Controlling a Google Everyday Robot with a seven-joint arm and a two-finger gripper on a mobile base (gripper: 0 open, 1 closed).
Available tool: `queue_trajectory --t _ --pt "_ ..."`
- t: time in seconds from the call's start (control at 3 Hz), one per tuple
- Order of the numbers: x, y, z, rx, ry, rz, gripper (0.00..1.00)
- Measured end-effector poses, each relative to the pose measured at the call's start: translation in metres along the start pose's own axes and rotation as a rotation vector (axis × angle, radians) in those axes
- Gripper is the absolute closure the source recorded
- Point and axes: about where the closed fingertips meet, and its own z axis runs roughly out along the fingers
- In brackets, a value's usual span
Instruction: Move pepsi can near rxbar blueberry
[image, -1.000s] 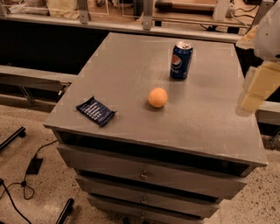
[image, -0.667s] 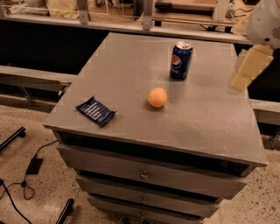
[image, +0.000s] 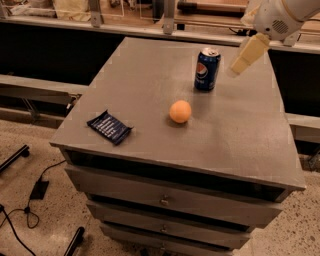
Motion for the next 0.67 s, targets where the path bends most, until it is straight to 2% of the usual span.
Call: queue_trajectory --t 0.33,0.67 --pt "-0.010 -0.018 0.028 0.006 -0.084 0.045 0.00" --pt "-0.010 -0.032 0.055 0.023 -0.140 0.103 0.00"
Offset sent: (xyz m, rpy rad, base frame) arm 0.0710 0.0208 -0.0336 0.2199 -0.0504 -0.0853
